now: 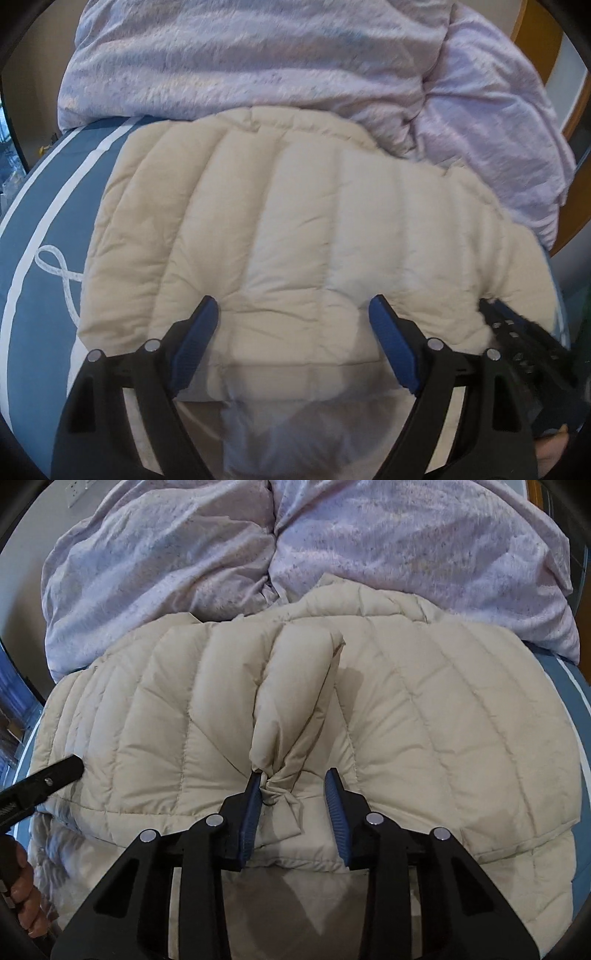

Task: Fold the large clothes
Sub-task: 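Grasp the jacket side edge at the hem with the right gripper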

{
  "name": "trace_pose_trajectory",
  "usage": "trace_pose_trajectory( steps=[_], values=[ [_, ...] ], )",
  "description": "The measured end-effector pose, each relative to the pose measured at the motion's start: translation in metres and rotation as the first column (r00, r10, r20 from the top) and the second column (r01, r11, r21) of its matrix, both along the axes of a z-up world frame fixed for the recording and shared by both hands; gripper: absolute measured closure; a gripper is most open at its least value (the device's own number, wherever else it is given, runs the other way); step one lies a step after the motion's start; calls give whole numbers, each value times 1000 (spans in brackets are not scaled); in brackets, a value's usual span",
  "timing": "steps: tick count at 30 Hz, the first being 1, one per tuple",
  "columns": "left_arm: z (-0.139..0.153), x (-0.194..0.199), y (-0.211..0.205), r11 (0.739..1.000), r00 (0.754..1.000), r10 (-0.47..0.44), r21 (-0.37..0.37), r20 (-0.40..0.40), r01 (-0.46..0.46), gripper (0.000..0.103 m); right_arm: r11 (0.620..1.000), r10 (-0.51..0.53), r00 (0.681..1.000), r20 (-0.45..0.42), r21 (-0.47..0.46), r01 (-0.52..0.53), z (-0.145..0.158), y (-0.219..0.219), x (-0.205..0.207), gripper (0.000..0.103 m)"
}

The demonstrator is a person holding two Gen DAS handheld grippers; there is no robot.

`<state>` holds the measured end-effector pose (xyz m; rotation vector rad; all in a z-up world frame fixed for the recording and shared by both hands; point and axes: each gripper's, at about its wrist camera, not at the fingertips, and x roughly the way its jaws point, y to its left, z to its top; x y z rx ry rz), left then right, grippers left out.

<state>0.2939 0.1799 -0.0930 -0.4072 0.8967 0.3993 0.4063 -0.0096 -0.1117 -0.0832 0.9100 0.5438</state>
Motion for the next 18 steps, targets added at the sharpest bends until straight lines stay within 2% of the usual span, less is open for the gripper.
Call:
trace_pose_trajectory(
  steps=[5,9,10,11,13,18],
  values=[
    [-19,3,-5,995,1000,3,98,-25,0,14,1000,-6,1000,31,-15,6,-3,2,-4,66],
    [-18,2,-5,996,999,-5,94,-34,8,14,1000,7,1000,-21,30,-7,3,-4,2,62],
    [-16,-2,-6,995,999,-15,95,-38,19,14,999,14,999,-42,49,-12,6,-7,3,50],
    [-12,-7,-7,995,999,-26,100,-35,29,13,997,20,998,-63,78,-15,11,-14,2,32],
    [-4,-21,-8,994,999,-43,99,-29,46,11,993,26,998,-63,117,-18,22,-25,-5,13],
    [16,-78,-6,991,998,-62,118,-13,63,7,990,85,993,-77,122,-75,40,-65,-33,7]
  ],
)
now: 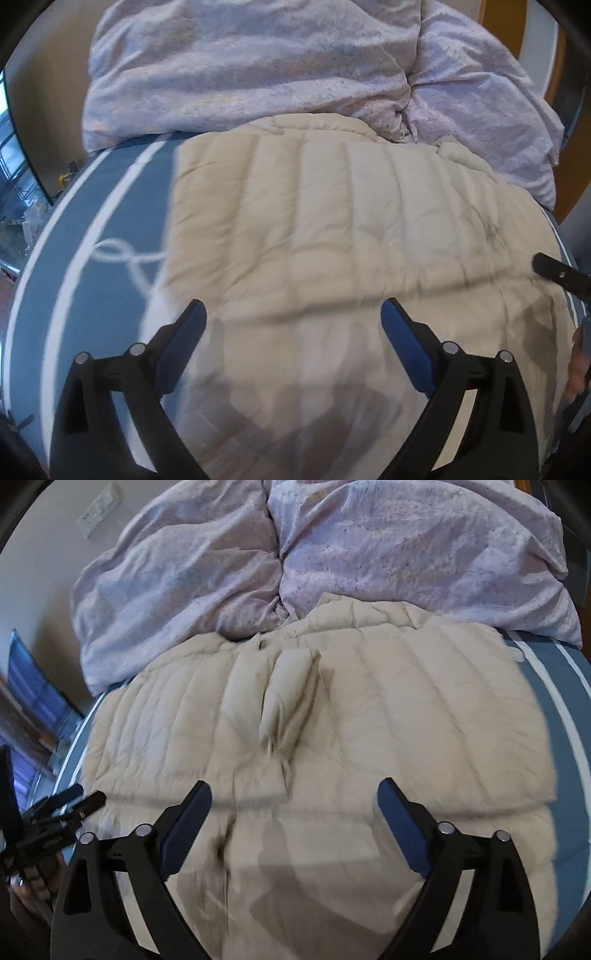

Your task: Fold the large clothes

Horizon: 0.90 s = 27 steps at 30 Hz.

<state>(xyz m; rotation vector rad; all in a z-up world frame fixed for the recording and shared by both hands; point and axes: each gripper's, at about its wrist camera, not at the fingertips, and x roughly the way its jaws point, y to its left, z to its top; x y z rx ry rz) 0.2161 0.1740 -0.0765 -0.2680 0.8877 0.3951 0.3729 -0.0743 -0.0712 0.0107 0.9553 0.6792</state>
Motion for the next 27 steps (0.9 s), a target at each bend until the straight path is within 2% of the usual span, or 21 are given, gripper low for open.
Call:
trace_pose_trajectory(
  steps=[4,7,11,17,24,27],
  values=[
    [6,-61,4,1000,1000,4,-5,-2,-4,6,995,19,1000,-19,-93,-21,-8,-46,-27,7],
    [3,-103,8,1000,1000,17,-13,-20,-17,6,994,-3,1000,-7,-107,2,-14,-94,-48,7],
    [-5,-152,14,992,1000,9,-129,21,-6,6,998,-60,997,-46,-23,59,-23,-164,-66,7],
    [-15,-193,4,977,998,-13,-210,68,27,6,978,-154,982,-110,123,167,-41,-257,-91,10],
    [-24,-206,-8,961,996,-28,-272,90,51,6,971,-148,977,-150,163,173,-61,-280,-104,20],
    [-27,-209,-13,962,995,-32,-267,92,56,8,971,-130,982,-134,182,153,-62,-281,-109,22]
  ],
)
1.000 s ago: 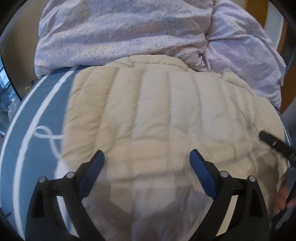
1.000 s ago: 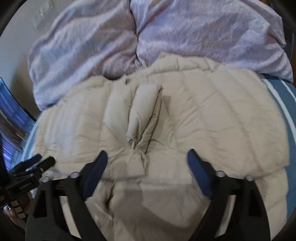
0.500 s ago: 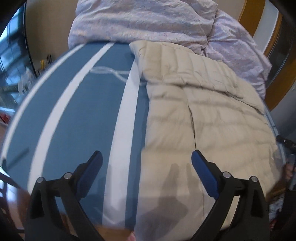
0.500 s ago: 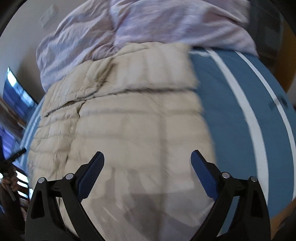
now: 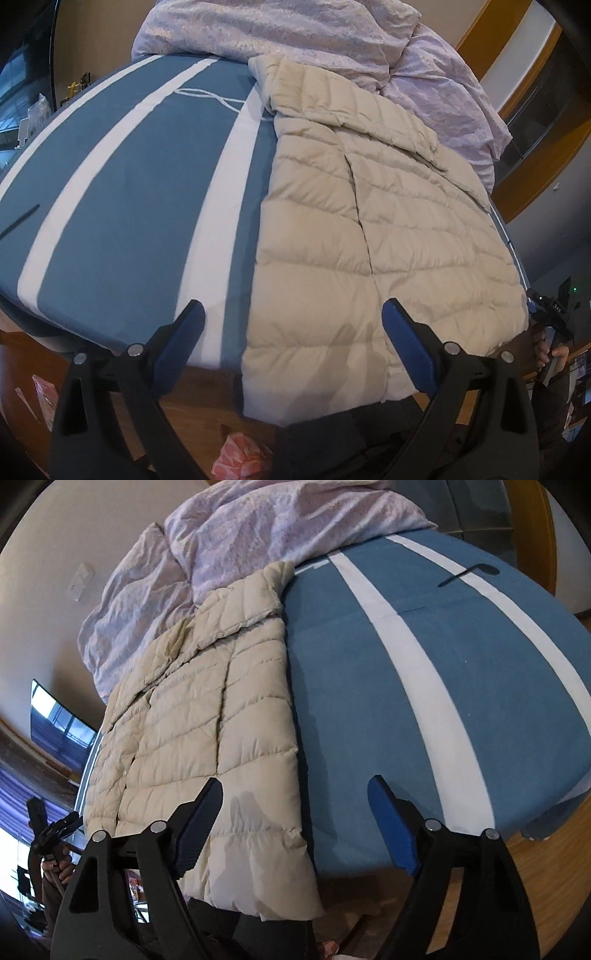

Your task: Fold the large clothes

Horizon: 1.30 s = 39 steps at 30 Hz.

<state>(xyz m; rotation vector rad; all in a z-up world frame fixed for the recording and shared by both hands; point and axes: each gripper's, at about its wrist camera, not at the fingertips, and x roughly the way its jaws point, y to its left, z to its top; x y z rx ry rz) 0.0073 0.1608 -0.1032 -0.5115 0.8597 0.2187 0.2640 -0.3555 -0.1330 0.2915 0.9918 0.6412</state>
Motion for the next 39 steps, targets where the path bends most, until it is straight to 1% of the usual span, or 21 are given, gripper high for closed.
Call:
trace_pose_trajectory(
  steps=[1,2,5,7,9,12,14,16,20,21,22,23,24,25,26,27,28,29,30,33,39],
  values=[
    [0,-1,-2,1000,1000,-1,2,1,1,8,1000,9,1000,-2,10,-9,0,0,-1,24],
    [0,-3,-3,1000,1000,-2,0,7,2,8,999,24,1000,-9,30,-24,-2,1,-2,29],
    [-1,-4,-7,1000,1000,-15,-14,23,15,8,996,56,998,-13,73,-55,-4,3,-7,35],
    [-1,-4,-11,1000,999,-24,-9,25,24,12,990,93,996,-17,109,-91,-6,8,-10,39],
    [-1,-4,-16,999,999,-36,-12,28,37,23,984,121,992,-21,135,-117,-8,13,-13,42],
    [-1,-4,-23,998,998,-54,-19,31,54,30,977,145,989,-24,164,-140,-10,15,-16,46],
    [-1,-5,-25,998,998,-56,-17,35,57,33,971,158,987,-29,186,-150,-12,15,-17,52],
    [-2,-7,-26,998,998,-55,-23,40,56,37,967,163,986,-33,202,-153,-13,16,-19,55],
    [-3,-10,-28,998,997,-54,-30,48,56,41,962,168,985,-38,223,-156,-15,16,-20,58],
    [-3,-10,-29,998,997,-53,-30,49,55,43,963,168,985,-40,221,-156,-16,17,-20,61],
    [-3,-10,-30,998,997,-52,-33,51,53,43,963,171,984,-44,217,-158,-17,18,-20,67],
    [-3,-10,-30,998,998,-49,-34,51,50,46,964,172,984,-46,213,-158,-18,20,-20,74],
    [-3,-10,-30,998,998,-45,-37,50,47,52,964,172,984,-47,215,-158,-18,21,-20,77],
    [-4,-10,-30,998,998,-44,-37,47,46,56,963,169,985,-45,220,-155,-18,20,-20,83],
    [-4,-10,-30,998,998,-42,-36,41,43,71,962,165,985,-41,227,-152,-17,20,-20,86],
    [-6,-9,-30,999,999,-38,-37,32,39,79,962,160,986,-37,230,-147,-15,20,-20,87],
    [-6,-10,-29,999,999,-35,-39,31,36,82,962,155,987,-32,232,-143,-13,20,-19,89],
    [-6,-10,-28,999,999,-33,-41,31,34,87,963,149,988,-25,231,-140,-10,20,-19,90],
    [-6,-10,-27,999,999,-32,-40,32,33,89,964,145,989,-19,229,-137,-8,20,-18,90],
    [-1,-10,-28,999,999,-32,-14,40,32,93,967,129,992,8,221,-127,1,20,-16,92],
    [19,-9,-27,998,998,-13,67,59,9,94,970,86,995,60,223,-97,23,21,-9,93]
  ],
)
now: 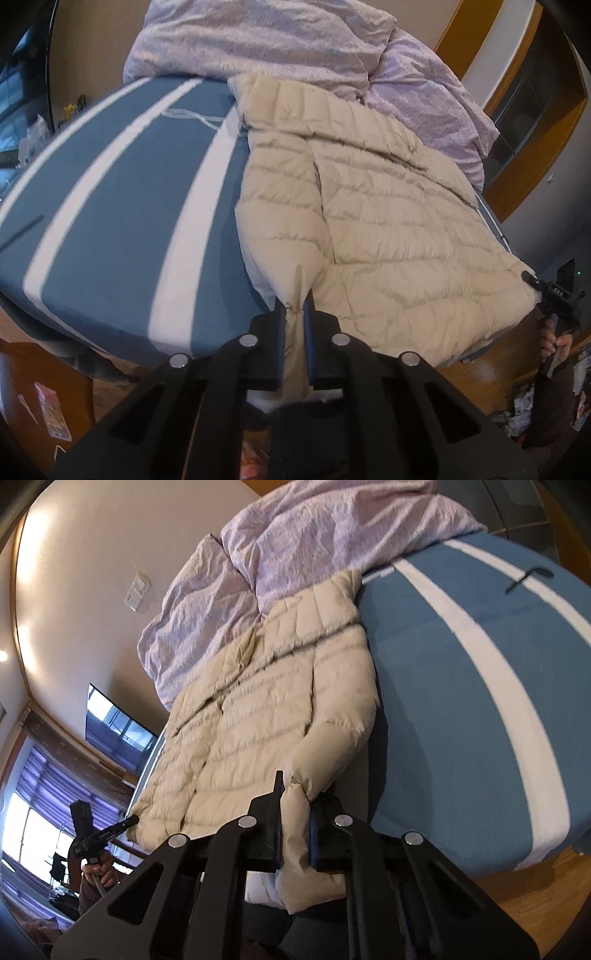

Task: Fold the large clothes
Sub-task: 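Grasp the hem with the left gripper while the right gripper holds the hem beside it, then lift the hem with both grippers and fold it toward the collar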

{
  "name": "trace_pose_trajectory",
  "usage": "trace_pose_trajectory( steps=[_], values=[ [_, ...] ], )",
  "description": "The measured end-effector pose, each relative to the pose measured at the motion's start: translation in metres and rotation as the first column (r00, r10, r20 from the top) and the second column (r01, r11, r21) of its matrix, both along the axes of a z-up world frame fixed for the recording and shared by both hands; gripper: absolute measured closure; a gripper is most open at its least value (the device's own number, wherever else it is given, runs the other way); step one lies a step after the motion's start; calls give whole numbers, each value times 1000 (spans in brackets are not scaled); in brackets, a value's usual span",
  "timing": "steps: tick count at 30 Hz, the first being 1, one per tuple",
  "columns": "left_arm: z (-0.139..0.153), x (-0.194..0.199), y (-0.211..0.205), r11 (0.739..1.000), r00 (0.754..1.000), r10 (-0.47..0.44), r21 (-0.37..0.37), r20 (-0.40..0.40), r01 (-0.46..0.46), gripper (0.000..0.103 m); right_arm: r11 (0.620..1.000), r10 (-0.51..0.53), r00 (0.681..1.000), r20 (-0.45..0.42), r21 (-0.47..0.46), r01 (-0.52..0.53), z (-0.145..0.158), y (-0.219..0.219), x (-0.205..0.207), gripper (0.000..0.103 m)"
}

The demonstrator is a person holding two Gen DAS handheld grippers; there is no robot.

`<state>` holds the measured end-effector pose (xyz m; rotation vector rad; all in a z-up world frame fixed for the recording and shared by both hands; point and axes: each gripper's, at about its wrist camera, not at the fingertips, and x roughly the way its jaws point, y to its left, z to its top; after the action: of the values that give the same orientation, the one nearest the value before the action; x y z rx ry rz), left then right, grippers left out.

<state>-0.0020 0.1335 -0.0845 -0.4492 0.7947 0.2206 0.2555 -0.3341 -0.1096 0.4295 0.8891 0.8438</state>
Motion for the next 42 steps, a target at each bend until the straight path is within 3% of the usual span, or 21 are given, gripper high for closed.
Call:
trace_pose_trajectory(
  steps=[10,14,25,31,36,42],
  values=[
    [40,19,-1,987,999,38,156,34,-43,95,996,-86,992,95,-15,88,43,20,29,93],
    [60,36,9,981,996,62,180,68,-73,95,991,-124,983,132,-28,129,61,35,49,93],
    [107,122,47,957,987,108,257,115,-135,95,973,-198,963,181,-85,216,74,79,115,93],
    [111,176,81,954,982,153,244,111,-177,102,967,-221,959,176,-92,240,65,107,164,93],
    [89,234,107,964,985,168,203,42,-173,103,960,-246,956,162,-98,264,52,136,211,93],
    [78,287,123,965,987,162,209,9,-160,103,944,-304,945,122,-92,316,36,150,252,93]
  ],
)
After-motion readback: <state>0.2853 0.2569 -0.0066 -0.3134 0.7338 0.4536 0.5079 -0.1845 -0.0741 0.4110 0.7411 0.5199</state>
